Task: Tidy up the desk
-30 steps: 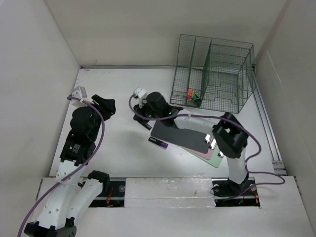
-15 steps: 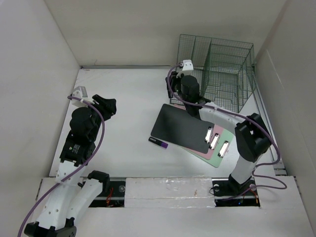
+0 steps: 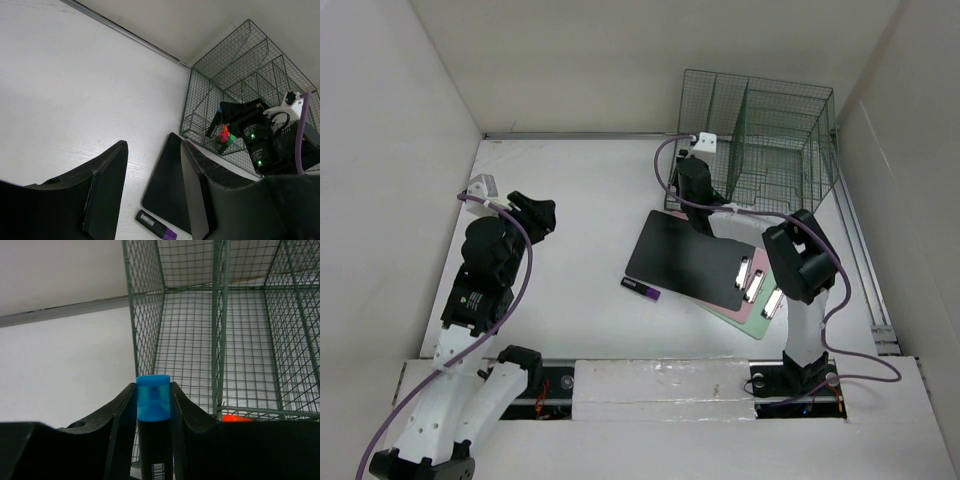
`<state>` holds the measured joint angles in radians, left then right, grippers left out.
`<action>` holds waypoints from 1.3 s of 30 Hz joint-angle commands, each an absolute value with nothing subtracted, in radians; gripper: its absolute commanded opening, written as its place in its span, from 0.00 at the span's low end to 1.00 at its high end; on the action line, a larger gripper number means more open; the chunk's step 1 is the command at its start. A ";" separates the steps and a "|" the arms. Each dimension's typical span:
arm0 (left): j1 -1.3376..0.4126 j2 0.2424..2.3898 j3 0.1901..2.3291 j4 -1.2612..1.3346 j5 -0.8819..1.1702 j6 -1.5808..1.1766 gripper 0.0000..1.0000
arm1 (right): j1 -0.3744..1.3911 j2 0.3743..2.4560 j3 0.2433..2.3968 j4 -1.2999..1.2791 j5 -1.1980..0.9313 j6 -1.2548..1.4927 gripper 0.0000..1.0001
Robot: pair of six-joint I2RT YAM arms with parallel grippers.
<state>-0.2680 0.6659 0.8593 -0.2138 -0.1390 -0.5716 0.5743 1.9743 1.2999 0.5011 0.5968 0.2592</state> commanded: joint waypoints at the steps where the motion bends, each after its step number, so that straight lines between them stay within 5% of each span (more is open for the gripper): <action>1: -0.265 0.670 0.888 -0.169 -0.127 -0.554 0.42 | 0.551 1.982 1.388 0.558 0.672 0.262 0.20; 39: -0.265 0.647 0.867 -0.150 -0.114 -0.545 0.43 | 0.618 2.186 1.638 0.296 0.891 0.160 0.14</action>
<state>-0.2680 0.6601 0.8593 -0.2058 -0.1291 -0.5579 0.6106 2.1700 1.5906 0.3115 0.8688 0.1692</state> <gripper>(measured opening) 0.426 0.346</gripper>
